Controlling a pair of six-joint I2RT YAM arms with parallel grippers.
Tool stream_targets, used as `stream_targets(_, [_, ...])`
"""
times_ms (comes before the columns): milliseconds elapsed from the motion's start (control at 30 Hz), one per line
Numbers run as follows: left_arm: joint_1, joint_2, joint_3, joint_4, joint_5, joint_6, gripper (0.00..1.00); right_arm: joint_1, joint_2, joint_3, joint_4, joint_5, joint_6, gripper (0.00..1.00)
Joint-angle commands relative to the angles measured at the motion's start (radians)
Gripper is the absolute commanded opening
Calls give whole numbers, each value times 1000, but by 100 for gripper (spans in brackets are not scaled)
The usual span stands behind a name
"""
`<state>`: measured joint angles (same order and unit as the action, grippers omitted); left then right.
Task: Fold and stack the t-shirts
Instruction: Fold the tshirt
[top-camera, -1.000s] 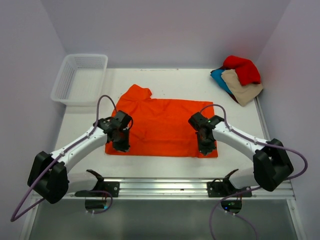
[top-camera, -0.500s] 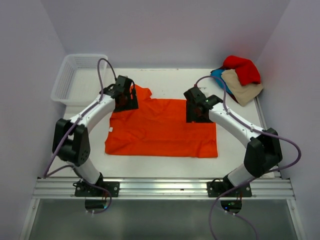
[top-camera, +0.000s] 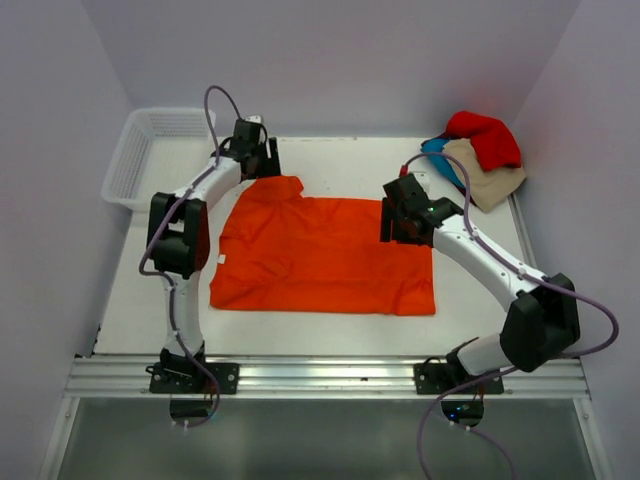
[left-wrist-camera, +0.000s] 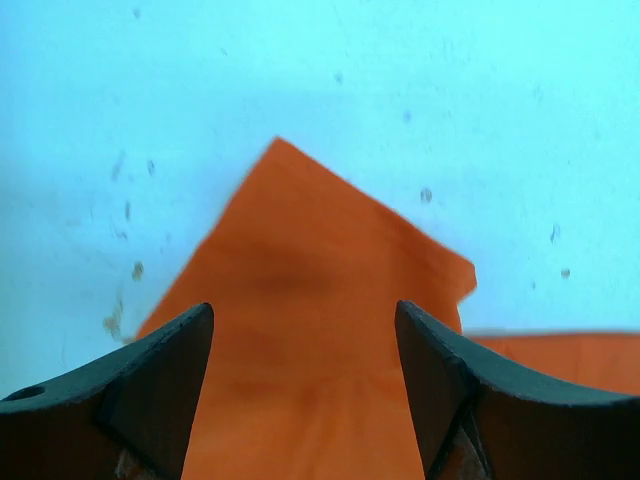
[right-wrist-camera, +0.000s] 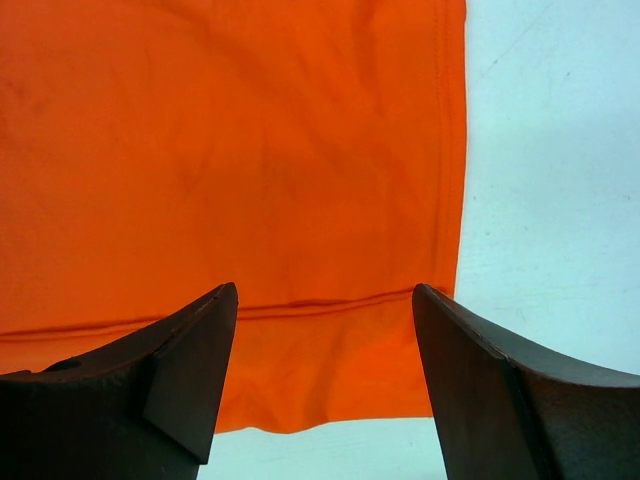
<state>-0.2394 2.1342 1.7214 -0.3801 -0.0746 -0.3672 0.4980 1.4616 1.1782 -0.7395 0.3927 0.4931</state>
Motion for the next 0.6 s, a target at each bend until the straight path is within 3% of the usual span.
stream_targets(0, [64, 82, 125, 96, 70, 36, 76, 1, -90, -46, 32, -11, -13, 74])
stream_targets(200, [103, 268, 306, 89, 208, 40, 75, 1, -129, -94, 19, -8, -5, 73])
stream_targets(400, [118, 309, 308, 162, 347, 2, 74, -1, -152, -107, 6, 11, -4, 72])
stream_targets(567, [134, 319, 296, 176, 378, -16, 72, -3, -149, -109, -1, 28, -2, 71])
